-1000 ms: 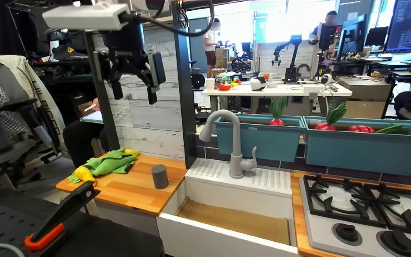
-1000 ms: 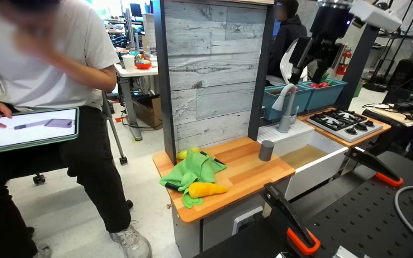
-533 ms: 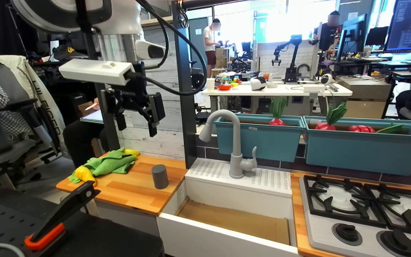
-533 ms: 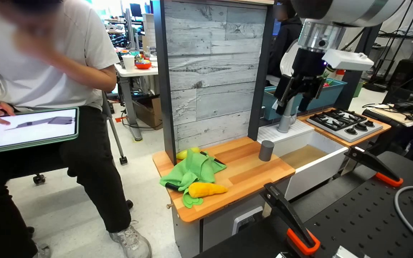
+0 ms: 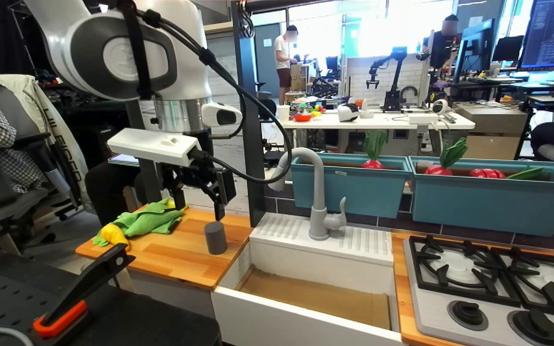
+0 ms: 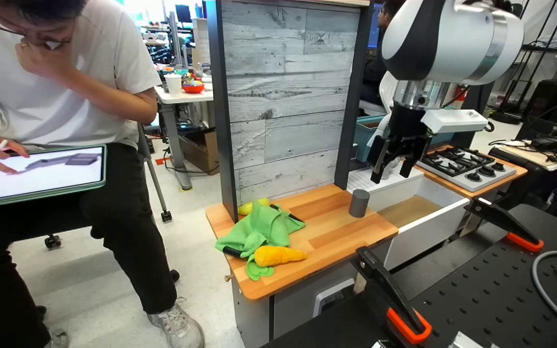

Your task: Move the grey object

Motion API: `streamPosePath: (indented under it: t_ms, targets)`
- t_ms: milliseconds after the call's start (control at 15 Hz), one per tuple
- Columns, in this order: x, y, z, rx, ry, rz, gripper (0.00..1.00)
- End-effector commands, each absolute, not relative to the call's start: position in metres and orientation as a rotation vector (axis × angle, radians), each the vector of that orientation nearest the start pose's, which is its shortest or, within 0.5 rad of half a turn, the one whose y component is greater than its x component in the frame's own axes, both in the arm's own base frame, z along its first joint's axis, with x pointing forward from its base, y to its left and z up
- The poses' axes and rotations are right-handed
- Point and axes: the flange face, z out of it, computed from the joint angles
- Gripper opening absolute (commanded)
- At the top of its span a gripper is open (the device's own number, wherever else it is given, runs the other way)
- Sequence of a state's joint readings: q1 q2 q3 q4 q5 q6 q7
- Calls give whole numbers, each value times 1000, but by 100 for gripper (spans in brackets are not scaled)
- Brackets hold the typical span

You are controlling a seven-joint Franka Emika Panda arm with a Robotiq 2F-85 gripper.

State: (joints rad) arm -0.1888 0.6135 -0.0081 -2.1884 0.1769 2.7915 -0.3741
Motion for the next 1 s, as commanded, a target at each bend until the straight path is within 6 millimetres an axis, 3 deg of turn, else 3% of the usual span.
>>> streamPosePath:
  t_ms: [0,400,933]
  targets:
    - [545,-121,77,-3094,3,-19,100]
    - [566,-113,48,-3102,-11,2,100]
    - [597,-90,29,-3099,-26,-33,100]
